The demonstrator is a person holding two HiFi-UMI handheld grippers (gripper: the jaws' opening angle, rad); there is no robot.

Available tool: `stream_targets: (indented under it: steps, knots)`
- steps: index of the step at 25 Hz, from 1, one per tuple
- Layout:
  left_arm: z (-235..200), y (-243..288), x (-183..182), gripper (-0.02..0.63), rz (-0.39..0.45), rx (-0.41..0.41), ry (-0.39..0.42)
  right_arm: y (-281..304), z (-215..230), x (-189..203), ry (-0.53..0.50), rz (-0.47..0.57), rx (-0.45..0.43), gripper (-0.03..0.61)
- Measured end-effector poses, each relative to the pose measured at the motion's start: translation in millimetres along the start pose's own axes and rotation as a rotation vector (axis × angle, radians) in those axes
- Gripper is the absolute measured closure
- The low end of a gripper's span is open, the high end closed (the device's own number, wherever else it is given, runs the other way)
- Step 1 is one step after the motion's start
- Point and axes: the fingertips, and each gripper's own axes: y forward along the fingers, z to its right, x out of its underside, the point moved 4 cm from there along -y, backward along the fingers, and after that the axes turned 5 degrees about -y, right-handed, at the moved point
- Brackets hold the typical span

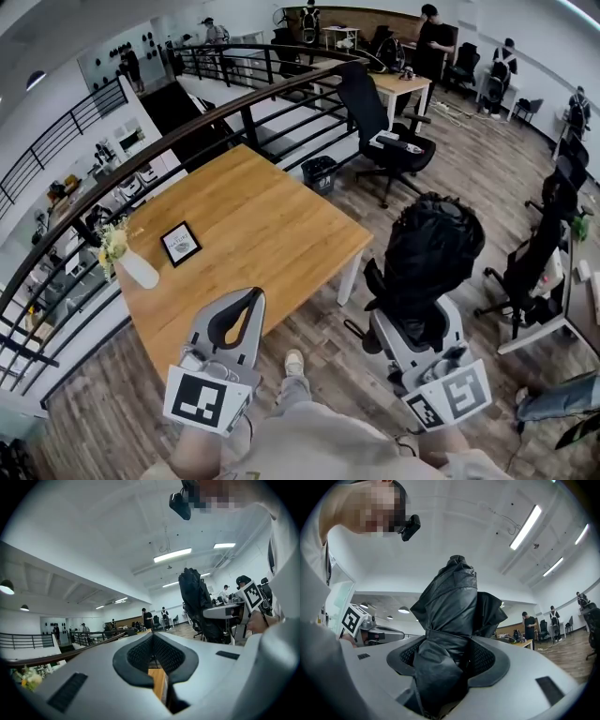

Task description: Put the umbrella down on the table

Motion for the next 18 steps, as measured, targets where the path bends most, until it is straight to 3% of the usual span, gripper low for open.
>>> stream_targets:
  steps: [9, 18]
  knots:
    - [-87.8, 58.9, 25.8, 0.597, -0.011, -0.008, -0.042, 103.6, 15.1, 23.8, -0.011, -0.063, 0.01, 0.29]
    - [-177.7, 122.1, 74.5, 0.597, -0.059, -0.019, -0.085, 208.7, 34.9, 68.6, 0.012, -0.155, 0.018, 0.29]
